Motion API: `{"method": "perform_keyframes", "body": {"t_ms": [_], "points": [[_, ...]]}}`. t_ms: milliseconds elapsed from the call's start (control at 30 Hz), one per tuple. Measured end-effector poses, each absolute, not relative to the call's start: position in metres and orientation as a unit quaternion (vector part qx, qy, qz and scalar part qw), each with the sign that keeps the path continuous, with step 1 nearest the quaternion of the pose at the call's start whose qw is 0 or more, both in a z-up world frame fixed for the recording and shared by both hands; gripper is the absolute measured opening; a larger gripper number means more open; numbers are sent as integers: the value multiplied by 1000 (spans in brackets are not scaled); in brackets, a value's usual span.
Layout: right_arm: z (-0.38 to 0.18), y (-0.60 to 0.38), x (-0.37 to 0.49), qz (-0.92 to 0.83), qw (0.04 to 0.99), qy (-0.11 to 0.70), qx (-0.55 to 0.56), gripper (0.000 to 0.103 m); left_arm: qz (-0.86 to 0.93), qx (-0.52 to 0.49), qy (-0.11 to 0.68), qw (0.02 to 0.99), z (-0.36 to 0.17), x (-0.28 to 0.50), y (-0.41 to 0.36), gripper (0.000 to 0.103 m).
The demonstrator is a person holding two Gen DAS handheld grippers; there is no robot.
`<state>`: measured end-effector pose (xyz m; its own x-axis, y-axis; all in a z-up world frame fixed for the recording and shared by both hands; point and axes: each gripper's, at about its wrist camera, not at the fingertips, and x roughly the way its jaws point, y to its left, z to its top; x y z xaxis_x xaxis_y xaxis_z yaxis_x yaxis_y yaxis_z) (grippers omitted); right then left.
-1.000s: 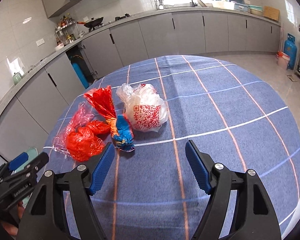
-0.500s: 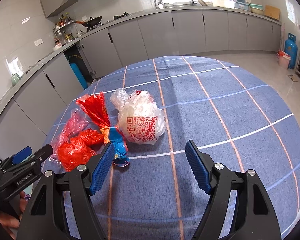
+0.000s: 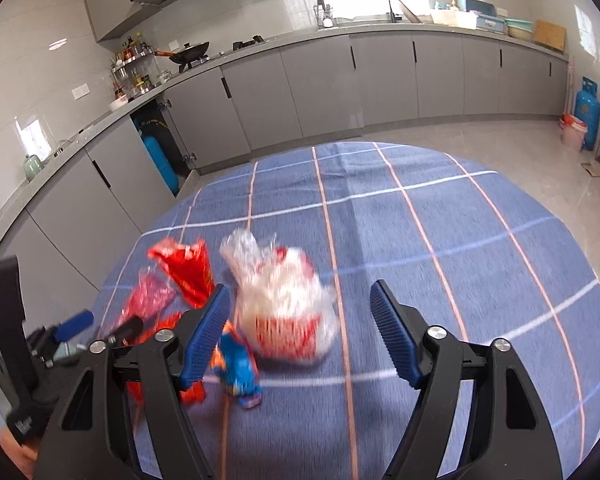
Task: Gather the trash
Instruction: 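Grasp the pink plastic bag with the left gripper while the right grasps the clear printed bag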
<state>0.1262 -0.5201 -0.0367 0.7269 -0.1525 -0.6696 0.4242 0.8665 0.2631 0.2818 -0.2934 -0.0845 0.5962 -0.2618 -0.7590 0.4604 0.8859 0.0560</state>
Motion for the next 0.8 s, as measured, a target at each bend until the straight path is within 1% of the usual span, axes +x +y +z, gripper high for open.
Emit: {"method": "perform_keyframes", "body": {"t_ms": [33, 167, 300, 500, 600, 667, 767, 800], "points": [[-38, -523, 131, -155, 905, 336, 209, 63, -205, 123, 402, 884, -86, 282, -294, 81], [-49, -535, 149, -142, 896, 352, 230, 61, -204, 123, 410, 881, -91, 289, -296, 81], [-69, -543, 159, -132, 881, 378, 254, 59, -213, 115, 423, 873, -96, 295, -296, 75], [-79, -547, 158, -125, 874, 380, 277, 59, -221, 115, 430, 868, -99, 298, -299, 73], [-83, -549, 157, -117, 874, 376, 286, 53, -234, 116, 439, 860, -102, 300, -302, 73], [-85, -549, 155, -108, 874, 370, 296, 41, -236, 113, 440, 859, -102, 301, -302, 73], [-83, -547, 153, -96, 880, 361, 294, 36, -239, 105, 442, 858, -103, 303, -300, 49], [-83, -546, 151, -93, 882, 358, 293, 35, -239, 100, 442, 859, -103, 304, -298, 45]]}}
